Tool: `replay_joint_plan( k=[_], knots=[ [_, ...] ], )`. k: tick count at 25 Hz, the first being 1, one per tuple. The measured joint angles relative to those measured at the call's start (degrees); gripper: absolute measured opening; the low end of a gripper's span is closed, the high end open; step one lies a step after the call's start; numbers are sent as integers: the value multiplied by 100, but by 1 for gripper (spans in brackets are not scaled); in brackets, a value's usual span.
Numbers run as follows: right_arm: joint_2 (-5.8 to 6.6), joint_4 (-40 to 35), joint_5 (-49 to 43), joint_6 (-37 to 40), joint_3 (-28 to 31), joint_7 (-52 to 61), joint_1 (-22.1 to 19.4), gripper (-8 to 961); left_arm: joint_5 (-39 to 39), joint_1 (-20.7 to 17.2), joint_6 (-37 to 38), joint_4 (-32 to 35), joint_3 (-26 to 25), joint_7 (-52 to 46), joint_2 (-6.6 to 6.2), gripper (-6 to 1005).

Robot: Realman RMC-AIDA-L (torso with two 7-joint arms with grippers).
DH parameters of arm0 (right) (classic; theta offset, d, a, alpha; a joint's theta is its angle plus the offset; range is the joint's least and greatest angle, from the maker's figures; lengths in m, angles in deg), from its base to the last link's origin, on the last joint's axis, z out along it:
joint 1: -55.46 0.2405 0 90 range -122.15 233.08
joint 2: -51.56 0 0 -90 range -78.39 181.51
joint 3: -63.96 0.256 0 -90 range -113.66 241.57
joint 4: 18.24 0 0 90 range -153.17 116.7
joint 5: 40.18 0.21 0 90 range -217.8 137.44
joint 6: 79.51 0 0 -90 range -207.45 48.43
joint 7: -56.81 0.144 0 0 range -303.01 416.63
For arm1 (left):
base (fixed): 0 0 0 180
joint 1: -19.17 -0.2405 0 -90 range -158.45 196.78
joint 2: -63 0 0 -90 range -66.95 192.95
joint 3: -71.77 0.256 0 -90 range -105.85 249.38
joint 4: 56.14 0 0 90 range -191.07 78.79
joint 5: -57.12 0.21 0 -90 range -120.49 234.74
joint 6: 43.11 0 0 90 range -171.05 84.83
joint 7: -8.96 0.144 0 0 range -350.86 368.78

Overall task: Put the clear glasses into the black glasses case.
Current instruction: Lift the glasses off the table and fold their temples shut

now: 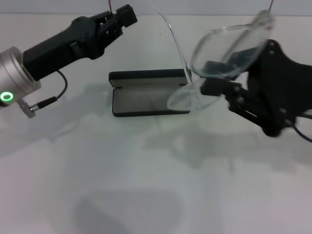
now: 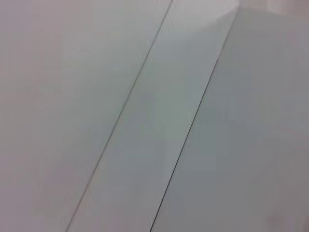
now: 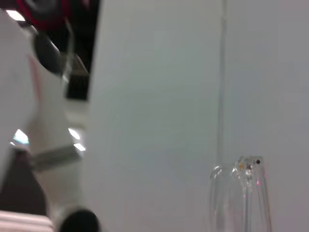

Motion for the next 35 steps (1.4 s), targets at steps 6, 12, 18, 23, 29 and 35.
replay_joint_plan(
  k=[6, 12, 18, 23, 29, 35],
  knots=[
    [-4, -33, 288, 564, -183, -33, 171, 108, 31, 148, 23, -200, 88, 90, 14, 110],
    [7, 305, 256, 494, -236, -37, 370, 108, -35, 337, 496, -173, 673, 489, 22, 110],
    [22, 418, 250, 397, -239, -49, 385, 108, -86, 436, 695, -158, 820, 580, 23, 110],
    [22, 451, 248, 255, -240, -36, 393, 107, -91, 476, 909, -58, 860, 636, 27, 110],
    [22, 498, 247, 174, -206, -32, 398, 107, -231, 485, 1068, -29, 967, 636, 31, 110],
    [21, 582, 249, -31, -178, 6, 428, 106, -358, 444, 1078, 80, 1192, 605, 32, 109]
  ],
)
